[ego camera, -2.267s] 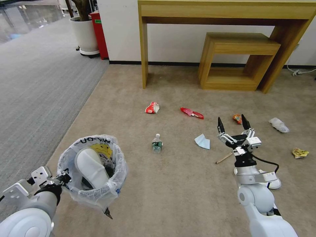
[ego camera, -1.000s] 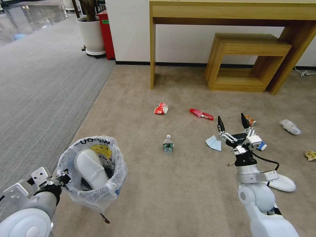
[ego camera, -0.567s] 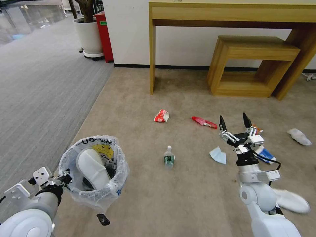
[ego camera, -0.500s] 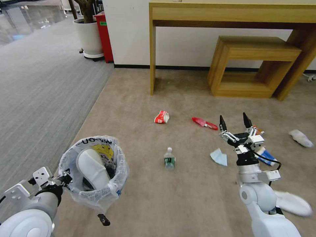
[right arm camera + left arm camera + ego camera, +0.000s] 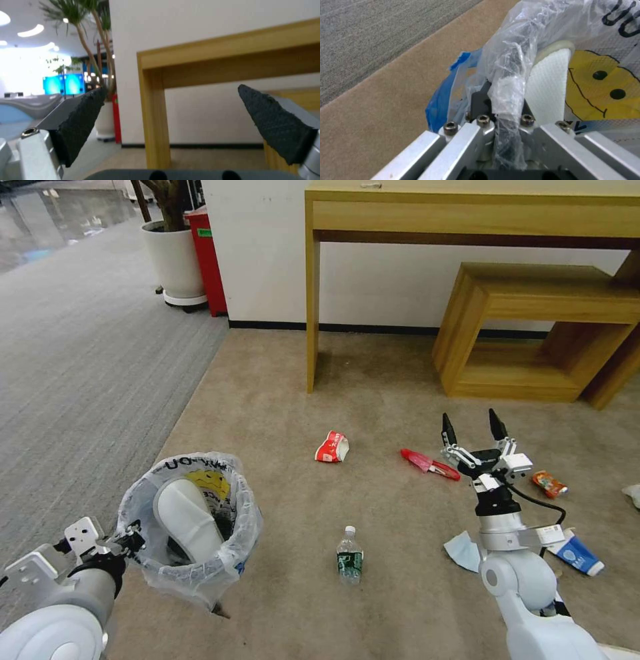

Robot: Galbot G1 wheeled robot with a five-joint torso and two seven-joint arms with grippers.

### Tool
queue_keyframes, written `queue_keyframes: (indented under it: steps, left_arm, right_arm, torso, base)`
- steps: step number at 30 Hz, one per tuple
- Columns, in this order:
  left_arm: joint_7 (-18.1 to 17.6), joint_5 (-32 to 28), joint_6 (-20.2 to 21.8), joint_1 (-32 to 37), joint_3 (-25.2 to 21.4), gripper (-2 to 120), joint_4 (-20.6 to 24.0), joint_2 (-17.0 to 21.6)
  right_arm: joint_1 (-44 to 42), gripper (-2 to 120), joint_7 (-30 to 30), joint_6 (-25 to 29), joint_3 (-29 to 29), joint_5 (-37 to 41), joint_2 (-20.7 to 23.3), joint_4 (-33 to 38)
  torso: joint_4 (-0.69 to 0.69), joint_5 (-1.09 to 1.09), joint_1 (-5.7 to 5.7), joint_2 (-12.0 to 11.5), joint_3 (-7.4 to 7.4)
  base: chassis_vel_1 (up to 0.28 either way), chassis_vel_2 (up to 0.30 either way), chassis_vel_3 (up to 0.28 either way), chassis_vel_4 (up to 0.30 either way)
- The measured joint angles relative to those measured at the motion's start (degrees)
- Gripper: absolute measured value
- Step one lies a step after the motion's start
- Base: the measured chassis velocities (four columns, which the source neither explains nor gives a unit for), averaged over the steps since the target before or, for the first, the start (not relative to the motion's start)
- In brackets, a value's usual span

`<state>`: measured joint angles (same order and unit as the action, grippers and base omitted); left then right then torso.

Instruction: Pick up the trash bin and place the garbage on the floor into it.

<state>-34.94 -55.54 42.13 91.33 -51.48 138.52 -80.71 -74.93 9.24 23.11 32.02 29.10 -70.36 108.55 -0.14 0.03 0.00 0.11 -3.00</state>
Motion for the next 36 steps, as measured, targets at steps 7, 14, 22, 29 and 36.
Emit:
queue_keyframes:
  steps: [7, 14, 22, 29, 36]
  left_arm:
    - [0.03, -0.06, 0.00, 0.05, -0.03, 1, 0.07, 0.07]
    - [0.01, 0.56, 0.00, -0.04, 0.40, 1, 0.14, -0.39]
    - [0.01, 2.58, 0.00, -0.07, 1.69, 1, 0.12, -1.15]
    - [0.01, 3.17, 0.00, -0.16, 1.78, 1, -0.22, -1.26]
    - [0.01, 3.42, 0.00, -0.20, 1.80, 1, -0.32, -1.12]
  right_arm:
    - [-0.50, 100, -1.17, -6.75, -2.39, -1.94, 0.71, 0.11]
    - [0.67, 100, -6.89, -28.14, -6.76, 0.08, 6.06, 1.55]
    - [6.70, 100, -8.60, -49.09, -11.89, 9.14, 9.29, -2.20]
    - [10.78, 100, -13.94, -59.78, -18.90, 15.55, 6.40, -7.28]
    - [14.30, 100, -16.66, -61.28, -24.08, 11.47, 0.75, -17.41]
  torso:
    - [0.00, 0.01, 0.00, 0.00, 0.00]
    - [0.00, 0.01, 0.00, 0.00, -0.01]
    - [0.00, 0.01, 0.00, 0.00, -0.01]
    - [0.00, 0.00, 0.00, 0.00, -0.01]
    - [0.00, 0.01, 0.00, 0.00, -0.01]
  base:
    - [0.020, -0.021, -0.023, 0.021]
    - [0.000, 0.000, 0.000, 0.000]
    - [0.000, 0.000, 0.000, 0.000]
    - [0.000, 0.000, 0.000, 0.000]
    - [0.000, 0.000, 0.000, 0.000]
